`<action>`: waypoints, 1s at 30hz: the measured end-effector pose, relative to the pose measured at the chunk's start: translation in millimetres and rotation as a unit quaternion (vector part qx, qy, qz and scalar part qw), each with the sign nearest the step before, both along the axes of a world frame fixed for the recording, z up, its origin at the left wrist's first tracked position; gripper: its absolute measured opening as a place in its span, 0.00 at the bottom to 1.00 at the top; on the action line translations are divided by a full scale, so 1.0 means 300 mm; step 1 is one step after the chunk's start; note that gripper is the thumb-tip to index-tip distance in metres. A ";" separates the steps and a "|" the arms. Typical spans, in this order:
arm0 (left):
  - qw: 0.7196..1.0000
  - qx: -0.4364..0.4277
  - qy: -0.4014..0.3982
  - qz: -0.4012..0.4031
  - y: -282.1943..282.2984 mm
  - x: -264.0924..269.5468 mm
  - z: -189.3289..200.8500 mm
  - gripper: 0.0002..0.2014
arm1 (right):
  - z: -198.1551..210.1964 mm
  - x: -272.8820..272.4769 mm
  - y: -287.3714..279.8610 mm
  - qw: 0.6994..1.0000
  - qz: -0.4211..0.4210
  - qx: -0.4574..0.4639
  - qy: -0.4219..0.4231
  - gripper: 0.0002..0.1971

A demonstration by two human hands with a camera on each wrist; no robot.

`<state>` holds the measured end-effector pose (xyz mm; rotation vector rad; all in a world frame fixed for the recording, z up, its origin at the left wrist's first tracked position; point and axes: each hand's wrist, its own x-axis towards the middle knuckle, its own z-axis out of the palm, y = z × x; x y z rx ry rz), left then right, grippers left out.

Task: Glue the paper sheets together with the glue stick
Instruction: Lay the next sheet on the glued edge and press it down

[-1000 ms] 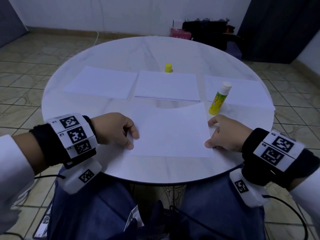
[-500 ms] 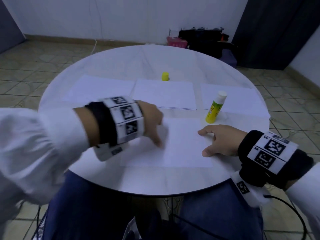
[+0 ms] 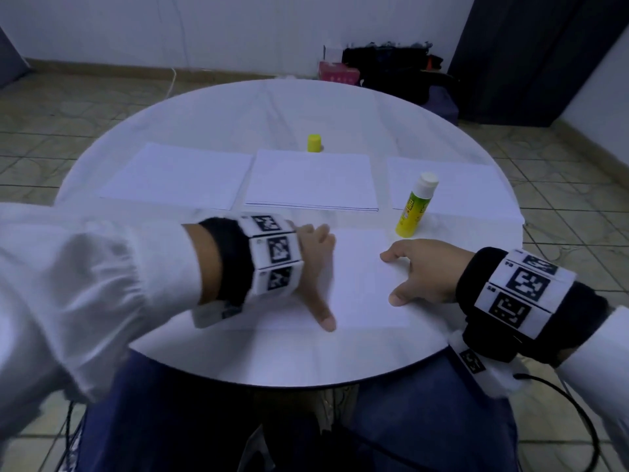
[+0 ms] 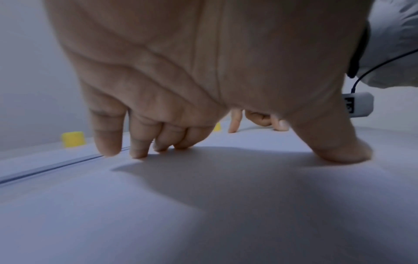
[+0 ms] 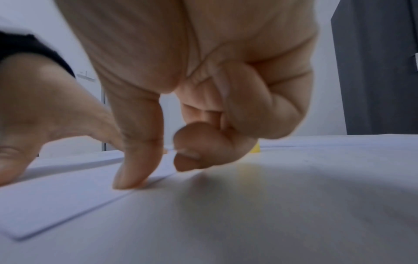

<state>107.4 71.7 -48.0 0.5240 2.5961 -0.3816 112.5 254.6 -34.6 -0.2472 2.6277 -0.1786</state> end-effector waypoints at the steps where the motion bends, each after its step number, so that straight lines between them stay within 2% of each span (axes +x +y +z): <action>1: 1.000 -0.014 -0.007 0.007 -0.054 0.007 0.005 0.70 | 0.002 0.000 -0.001 1.000 -0.003 0.001 -0.003 0.35; 7: 0.997 -0.059 -0.041 0.035 -0.312 0.058 -0.001 0.72 | 0.003 -0.006 -0.009 1.000 -0.001 0.007 -0.012 0.36; 10: 0.997 -0.061 -0.045 0.029 -0.337 0.070 -0.003 0.71 | 0.019 0.000 -0.035 0.997 0.035 0.068 -0.009 0.35; 12: 0.997 -0.066 -0.042 0.029 -0.333 0.071 -0.006 0.71 | 0.029 0.015 -0.069 0.990 0.091 0.111 0.010 0.30; 15: 0.996 -0.070 -0.043 0.042 -0.330 0.072 -0.008 0.70 | 0.040 0.061 -0.155 0.971 0.223 0.080 0.027 0.24; 18: 0.995 -0.075 -0.046 0.052 -0.330 0.078 -0.005 0.70 | 0.026 0.129 -0.268 0.925 0.371 0.084 0.010 0.28; 20: 0.995 -0.072 -0.047 0.056 -0.331 0.080 -0.007 0.70 | -0.001 0.162 -0.343 0.906 0.415 0.083 0.008 0.30; 26: 0.993 -0.079 -0.043 0.069 -0.314 0.077 -0.017 0.71 | -0.041 0.111 -0.478 0.900 0.425 0.098 0.017 0.31; 30: 0.994 -0.067 -0.047 0.076 -0.325 0.073 -0.022 0.72 | -0.022 0.047 -0.472 0.910 0.400 0.108 -0.007 0.43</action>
